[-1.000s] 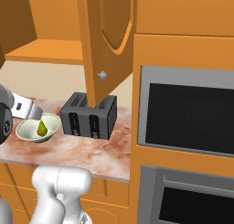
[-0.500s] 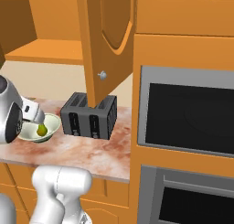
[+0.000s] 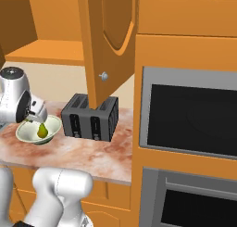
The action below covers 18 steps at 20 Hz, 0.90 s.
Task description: Open the cabinet. Pick the mango and pear from the cabinet and place them into the bowl. Then close the cabinet.
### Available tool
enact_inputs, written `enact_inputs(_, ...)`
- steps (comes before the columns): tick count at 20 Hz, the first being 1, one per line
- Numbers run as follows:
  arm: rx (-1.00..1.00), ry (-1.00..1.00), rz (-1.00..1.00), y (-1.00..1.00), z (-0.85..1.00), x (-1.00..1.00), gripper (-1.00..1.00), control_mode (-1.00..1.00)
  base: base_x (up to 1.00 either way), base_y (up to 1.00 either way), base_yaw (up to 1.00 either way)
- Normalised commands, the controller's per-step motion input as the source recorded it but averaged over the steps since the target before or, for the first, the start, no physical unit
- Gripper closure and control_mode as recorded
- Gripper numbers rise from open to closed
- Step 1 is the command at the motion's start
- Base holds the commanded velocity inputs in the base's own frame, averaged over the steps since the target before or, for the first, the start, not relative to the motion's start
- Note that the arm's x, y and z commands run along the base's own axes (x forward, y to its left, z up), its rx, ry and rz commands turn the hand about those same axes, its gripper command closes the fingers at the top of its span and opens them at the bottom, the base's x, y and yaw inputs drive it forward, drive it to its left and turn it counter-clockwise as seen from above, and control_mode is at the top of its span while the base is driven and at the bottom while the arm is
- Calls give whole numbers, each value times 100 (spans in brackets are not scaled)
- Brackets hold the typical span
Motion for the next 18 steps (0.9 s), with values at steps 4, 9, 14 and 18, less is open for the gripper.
enact_inputs(4, -9, 24, 0, 19, -72, 42, 100, -100, 0, 0, 0)
enact_inputs(9, -13, 13, 3, 24, -78, 18, 100, -100, 0, 0, 0)
enact_inputs(14, -3, 0, 0, 2, -12, 21, 100, -100, 0, 0, 0)
enact_inputs(18, -1, 0, 0, 0, -9, 2, 100, -100, 0, 0, 0)
